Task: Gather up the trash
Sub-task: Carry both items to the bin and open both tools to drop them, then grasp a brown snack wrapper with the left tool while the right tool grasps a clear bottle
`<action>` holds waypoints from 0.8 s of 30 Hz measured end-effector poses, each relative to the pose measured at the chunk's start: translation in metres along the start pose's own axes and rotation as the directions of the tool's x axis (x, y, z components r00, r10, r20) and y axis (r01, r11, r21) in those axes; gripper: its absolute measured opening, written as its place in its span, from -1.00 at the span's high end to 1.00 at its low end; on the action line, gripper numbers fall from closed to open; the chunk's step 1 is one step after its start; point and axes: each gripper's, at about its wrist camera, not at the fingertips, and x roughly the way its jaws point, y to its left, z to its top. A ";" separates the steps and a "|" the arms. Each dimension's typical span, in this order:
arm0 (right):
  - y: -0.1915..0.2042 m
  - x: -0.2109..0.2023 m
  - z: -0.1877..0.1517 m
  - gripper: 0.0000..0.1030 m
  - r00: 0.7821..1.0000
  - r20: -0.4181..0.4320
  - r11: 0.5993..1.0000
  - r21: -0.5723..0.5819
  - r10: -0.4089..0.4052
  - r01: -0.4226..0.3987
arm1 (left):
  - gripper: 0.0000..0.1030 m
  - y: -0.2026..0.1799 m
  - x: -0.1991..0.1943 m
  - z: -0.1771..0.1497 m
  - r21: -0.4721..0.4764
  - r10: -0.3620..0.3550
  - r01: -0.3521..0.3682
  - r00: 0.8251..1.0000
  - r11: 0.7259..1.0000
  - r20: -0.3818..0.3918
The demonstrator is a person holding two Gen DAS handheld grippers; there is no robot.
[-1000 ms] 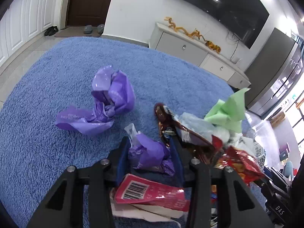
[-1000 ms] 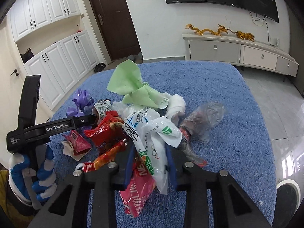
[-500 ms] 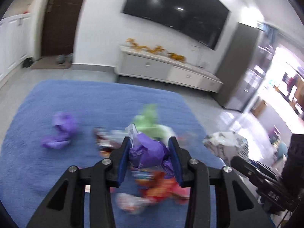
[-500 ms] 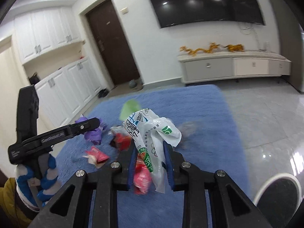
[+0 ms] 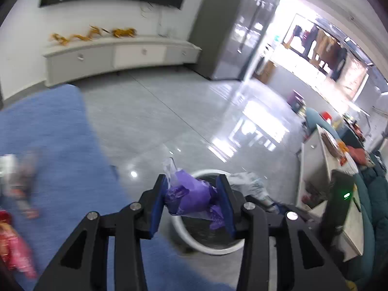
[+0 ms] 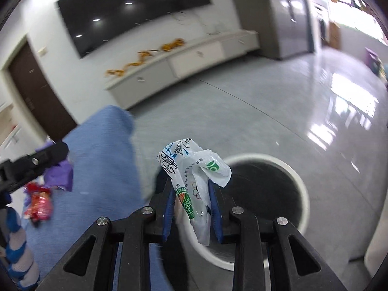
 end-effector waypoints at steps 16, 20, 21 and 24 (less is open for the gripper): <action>-0.026 -0.011 -0.004 -0.01 0.997 0.012 0.996 0.047 -0.080 0.079 | -0.37 -0.017 0.023 0.005 -0.014 -0.069 0.069 0.997 0.998 -0.022; 0.007 -0.032 0.007 -0.01 0.997 0.071 0.999 -0.003 -0.044 0.044 | -0.37 -0.004 -0.012 0.003 -0.004 -0.017 0.017 0.998 1.000 0.053; 0.017 -0.038 0.009 -0.01 0.996 0.084 0.999 -0.019 -0.034 0.036 | -0.37 0.001 -0.022 0.001 -0.002 -0.001 0.002 0.997 1.000 0.074; 0.049 -0.050 0.013 -0.01 0.994 0.112 0.997 -0.077 0.003 0.006 | -0.37 0.020 -0.056 -0.005 -0.008 0.049 -0.048 0.989 0.999 0.139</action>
